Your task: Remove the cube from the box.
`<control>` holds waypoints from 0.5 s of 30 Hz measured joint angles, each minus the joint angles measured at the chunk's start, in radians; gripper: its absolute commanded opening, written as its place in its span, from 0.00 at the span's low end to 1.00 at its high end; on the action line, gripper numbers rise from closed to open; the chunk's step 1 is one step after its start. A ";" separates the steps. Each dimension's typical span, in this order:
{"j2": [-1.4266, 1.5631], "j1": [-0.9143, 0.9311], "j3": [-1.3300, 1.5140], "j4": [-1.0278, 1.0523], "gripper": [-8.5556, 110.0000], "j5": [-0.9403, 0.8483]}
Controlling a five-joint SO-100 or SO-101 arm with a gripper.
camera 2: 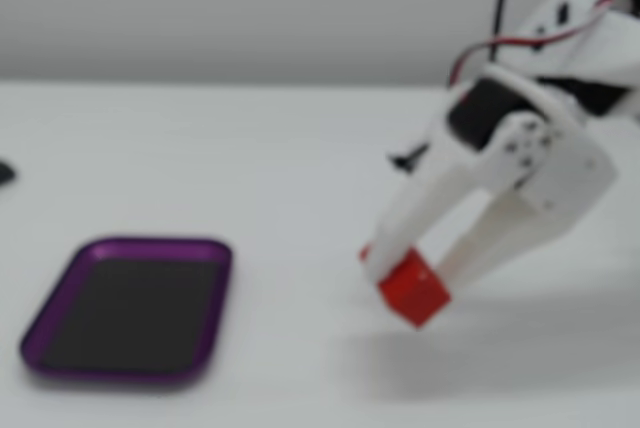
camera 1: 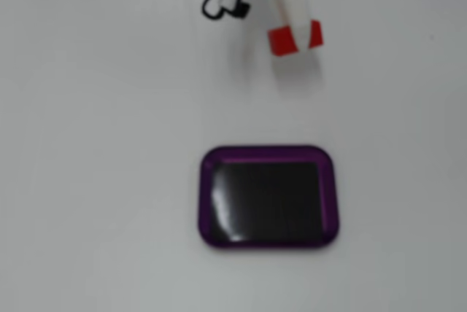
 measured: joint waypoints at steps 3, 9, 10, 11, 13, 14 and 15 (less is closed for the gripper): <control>0.000 0.003 0.054 -0.044 0.07 0.000; 0.009 0.003 0.087 -0.064 0.07 0.000; 0.011 0.003 0.087 -0.064 0.07 0.000; 0.011 0.002 0.087 -0.064 0.07 0.000; 0.011 0.002 0.087 -0.064 0.08 0.000; 0.011 0.003 0.087 -0.064 0.09 0.000; 0.011 0.003 0.087 -0.064 0.10 0.000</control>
